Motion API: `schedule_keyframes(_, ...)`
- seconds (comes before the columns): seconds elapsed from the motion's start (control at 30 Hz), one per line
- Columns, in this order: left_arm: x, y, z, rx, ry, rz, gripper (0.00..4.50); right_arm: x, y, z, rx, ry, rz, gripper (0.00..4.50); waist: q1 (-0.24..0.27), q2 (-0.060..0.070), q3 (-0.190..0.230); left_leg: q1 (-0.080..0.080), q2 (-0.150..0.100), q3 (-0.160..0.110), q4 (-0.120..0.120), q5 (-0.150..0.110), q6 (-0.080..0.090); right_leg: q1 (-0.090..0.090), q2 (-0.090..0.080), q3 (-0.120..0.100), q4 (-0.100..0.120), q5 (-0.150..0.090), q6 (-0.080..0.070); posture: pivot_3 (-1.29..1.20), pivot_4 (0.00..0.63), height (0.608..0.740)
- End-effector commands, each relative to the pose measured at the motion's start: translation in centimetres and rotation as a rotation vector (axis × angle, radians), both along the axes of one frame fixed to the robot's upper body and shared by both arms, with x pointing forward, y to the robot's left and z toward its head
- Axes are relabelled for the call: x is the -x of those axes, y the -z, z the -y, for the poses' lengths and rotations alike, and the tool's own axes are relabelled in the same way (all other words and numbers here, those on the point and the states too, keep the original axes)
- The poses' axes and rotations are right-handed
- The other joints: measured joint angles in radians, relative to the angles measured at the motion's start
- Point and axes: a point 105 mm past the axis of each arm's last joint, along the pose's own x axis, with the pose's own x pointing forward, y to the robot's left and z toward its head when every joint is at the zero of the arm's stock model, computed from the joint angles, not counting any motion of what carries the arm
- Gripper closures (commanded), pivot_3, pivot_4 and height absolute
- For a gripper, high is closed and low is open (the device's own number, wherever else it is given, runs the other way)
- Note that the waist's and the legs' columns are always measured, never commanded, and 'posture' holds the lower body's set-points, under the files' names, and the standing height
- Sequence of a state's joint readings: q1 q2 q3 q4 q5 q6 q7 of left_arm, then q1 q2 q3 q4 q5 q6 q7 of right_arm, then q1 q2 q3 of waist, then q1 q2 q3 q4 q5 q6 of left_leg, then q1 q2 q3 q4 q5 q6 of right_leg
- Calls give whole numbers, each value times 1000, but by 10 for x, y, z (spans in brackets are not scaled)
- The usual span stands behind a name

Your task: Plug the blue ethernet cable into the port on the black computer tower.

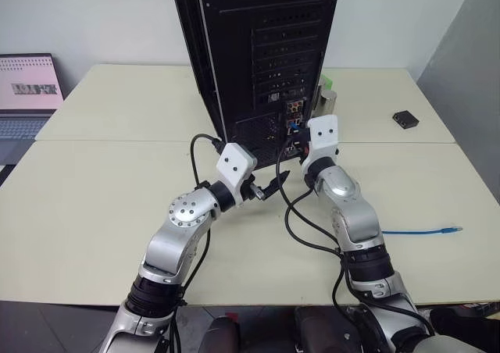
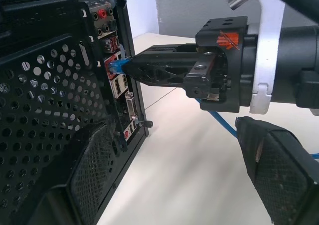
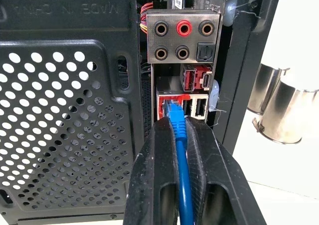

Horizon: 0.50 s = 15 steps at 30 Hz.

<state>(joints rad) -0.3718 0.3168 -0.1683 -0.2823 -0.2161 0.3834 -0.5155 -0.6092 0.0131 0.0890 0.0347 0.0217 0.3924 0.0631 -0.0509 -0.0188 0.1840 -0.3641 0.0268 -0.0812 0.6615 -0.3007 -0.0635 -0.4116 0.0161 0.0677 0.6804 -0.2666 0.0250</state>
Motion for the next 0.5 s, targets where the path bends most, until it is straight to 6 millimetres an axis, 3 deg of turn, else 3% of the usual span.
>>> schedule_keyframes(0.03, 3, -12, 2, 9, 8, 59, 413, -2, -22, -5, -12, -14, 69, 4500, -7, 0, 0, 0, 0, 0, 0, 0, 0, 0, 0, 0, 0, 0, 0, 0, 150, 740)
schedule_keyframes(0.37, 3, -12, 2, 8, 5, 59, 413, 0, -18, -5, -5, -24, 53, 4500, -8, 0, 0, 1, 0, 0, 0, 0, 0, 0, 0, 1, 0, 0, 0, 0, 150, 740)
schedule_keyframes(0.43, 3, -12, 2, 8, 6, 59, 384, 2, -15, -1, 4, -27, 43, 3810, -8, 0, 0, 1, 0, 0, 0, 0, 0, 0, 0, 1, 0, 0, 0, 0, 150, 740)
schedule_keyframes(0.5, 3, -11, 2, 7, 7, 59, 384, 4, -13, 2, 11, -31, 35, 3497, -7, 0, 0, 0, 0, 0, 0, 0, 0, 0, 0, 1, 0, 0, 0, 0, 150, 740)
